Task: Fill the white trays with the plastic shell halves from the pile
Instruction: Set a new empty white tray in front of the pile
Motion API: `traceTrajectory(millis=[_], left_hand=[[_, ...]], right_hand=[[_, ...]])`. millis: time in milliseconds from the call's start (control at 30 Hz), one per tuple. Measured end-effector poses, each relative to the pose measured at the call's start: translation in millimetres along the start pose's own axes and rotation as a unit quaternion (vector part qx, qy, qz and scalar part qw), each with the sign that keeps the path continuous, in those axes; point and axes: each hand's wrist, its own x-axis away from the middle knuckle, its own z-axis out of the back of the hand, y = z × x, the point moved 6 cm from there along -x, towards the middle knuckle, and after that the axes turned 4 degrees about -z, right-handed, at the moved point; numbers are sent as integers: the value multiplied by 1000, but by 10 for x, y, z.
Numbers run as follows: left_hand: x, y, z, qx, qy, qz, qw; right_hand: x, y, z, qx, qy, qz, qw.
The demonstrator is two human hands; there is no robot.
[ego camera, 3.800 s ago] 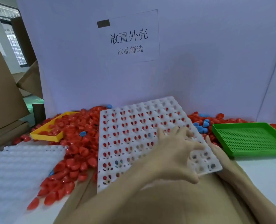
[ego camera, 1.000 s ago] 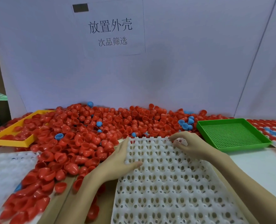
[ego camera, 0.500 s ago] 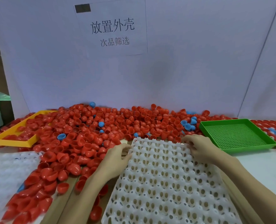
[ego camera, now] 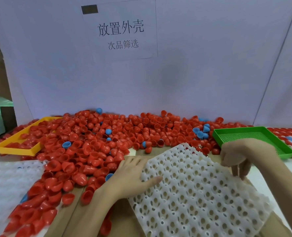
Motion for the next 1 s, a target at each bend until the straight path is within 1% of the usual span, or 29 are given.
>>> traceTrajectory(millis=[33, 100, 167, 200, 267, 333, 400, 433, 467, 533, 600, 767, 900, 1000], left_hand=[[-19, -10, -43, -2, -10, -5, 1000], [-77, -50, -46, -6, 12, -24, 1000], [-124, -86, 67, -42, 75, -57, 995], [-122, -116, 149, -69, 112, -59, 989], [-79, -206, 323, -96, 205, -36, 973], [-15, -349, 460, -47, 310, -5, 950], [45, -534, 539, -6, 370, 44, 928], [60, -613, 548, -6, 376, 68, 924], [57, -685, 530, -9, 365, 89, 927], [27, -809, 463, -2, 313, 130, 941], [3, -871, 422, 6, 292, 144, 946], [-41, -866, 404, -30, 295, 128, 947], [-176, -836, 326, -45, 248, 72, 965], [-253, -933, 267, -17, 215, 91, 972]], right_hand=[[-50, -53, -3, -19, 29, 18, 999], [-139, -189, -12, -42, 102, 60, 992], [-224, -284, -74, -50, 157, 93, 982], [-263, -289, -108, -62, 172, 101, 978], [-339, -230, -159, -100, 178, 111, 973], [-389, -148, -227, -122, 159, 118, 973], [-418, -90, -299, -143, 150, 129, 970], [-426, -76, -328, -160, 155, 139, 965], [-427, -75, -354, -179, 164, 150, 958], [-419, -92, -386, -203, 183, 163, 948], [-414, -104, -417, -211, 197, 167, 943], [-382, -91, -472, -216, 198, 179, 939], [-322, -81, -475, -224, 196, 185, 937], [-252, -28, -440, -239, 213, 184, 929]])
